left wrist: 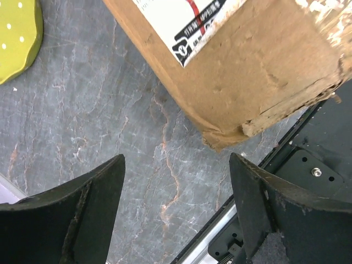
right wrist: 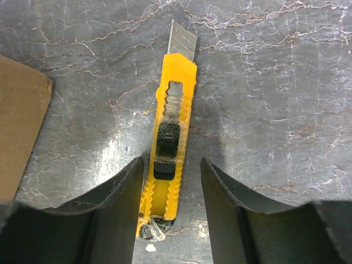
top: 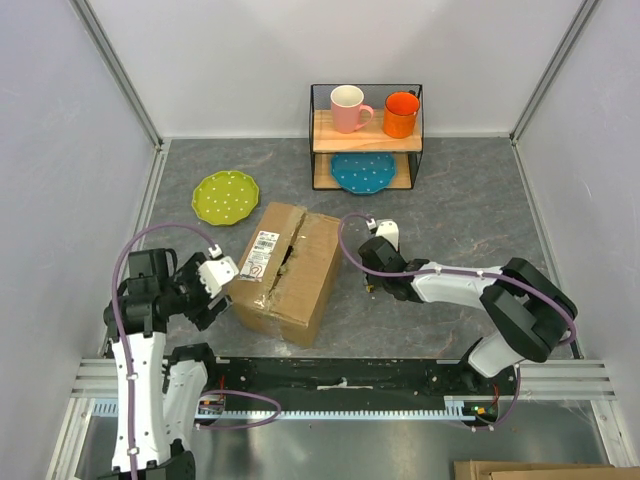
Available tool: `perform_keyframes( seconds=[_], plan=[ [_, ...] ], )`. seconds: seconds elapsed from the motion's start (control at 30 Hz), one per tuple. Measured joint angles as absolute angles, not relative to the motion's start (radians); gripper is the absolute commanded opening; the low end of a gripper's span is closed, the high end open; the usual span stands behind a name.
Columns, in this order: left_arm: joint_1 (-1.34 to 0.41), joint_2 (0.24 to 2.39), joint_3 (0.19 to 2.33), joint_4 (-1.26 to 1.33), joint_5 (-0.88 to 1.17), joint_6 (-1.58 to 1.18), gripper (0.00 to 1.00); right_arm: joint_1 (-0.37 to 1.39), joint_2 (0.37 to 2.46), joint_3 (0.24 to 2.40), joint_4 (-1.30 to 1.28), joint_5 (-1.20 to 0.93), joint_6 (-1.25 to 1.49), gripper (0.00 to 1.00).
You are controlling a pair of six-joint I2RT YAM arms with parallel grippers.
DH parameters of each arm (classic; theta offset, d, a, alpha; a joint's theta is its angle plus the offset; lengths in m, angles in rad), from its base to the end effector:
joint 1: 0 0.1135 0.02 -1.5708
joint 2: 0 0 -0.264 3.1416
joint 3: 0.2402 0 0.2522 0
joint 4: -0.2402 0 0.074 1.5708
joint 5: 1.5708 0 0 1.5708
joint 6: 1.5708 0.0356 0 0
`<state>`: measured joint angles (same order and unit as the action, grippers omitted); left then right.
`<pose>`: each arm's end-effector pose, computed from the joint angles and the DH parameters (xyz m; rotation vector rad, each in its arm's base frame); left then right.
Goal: Unpack the express box
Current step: Pick up the knife from the center of the board.
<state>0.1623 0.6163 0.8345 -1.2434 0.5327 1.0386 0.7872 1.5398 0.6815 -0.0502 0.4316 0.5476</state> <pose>0.0869 -0.0041 0.2882 1.1830 2.0935 -0.1607 0.2101 0.1898 0.1474 -0.1056 2.3690 0.0960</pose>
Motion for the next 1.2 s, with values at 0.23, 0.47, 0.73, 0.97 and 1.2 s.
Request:
perform_keyframes(
  seconds=[0.23, 0.47, 0.73, 0.97, 1.2],
  plan=[
    [0.162, 0.703, 0.931, -1.280, 0.576, 1.039, 0.82, 0.787, 1.547, 0.661, 0.022, 0.438, 0.564, 0.12],
    [0.162, 0.780, 1.145, -1.308, 0.629, 1.039, 0.90, 0.789, 1.451, 0.616, -0.009, 0.435, 0.553, 0.03],
    [0.162, 0.861, 1.430, -1.327, 0.796, 1.039, 0.96, 0.852, 1.026, 0.617, -0.119, 0.436, 0.474, 0.03],
    [0.161, 0.884, 1.473, -1.338, 1.005, 1.039, 0.99, 0.960, 0.847, 0.771, -0.237, 0.351, 0.366, 0.02],
    [0.152, 0.934, 1.448, -1.335, 1.199, 0.920, 1.00, 1.201, 0.885, 0.928, -0.269, 0.337, 0.245, 0.01]
  ],
)
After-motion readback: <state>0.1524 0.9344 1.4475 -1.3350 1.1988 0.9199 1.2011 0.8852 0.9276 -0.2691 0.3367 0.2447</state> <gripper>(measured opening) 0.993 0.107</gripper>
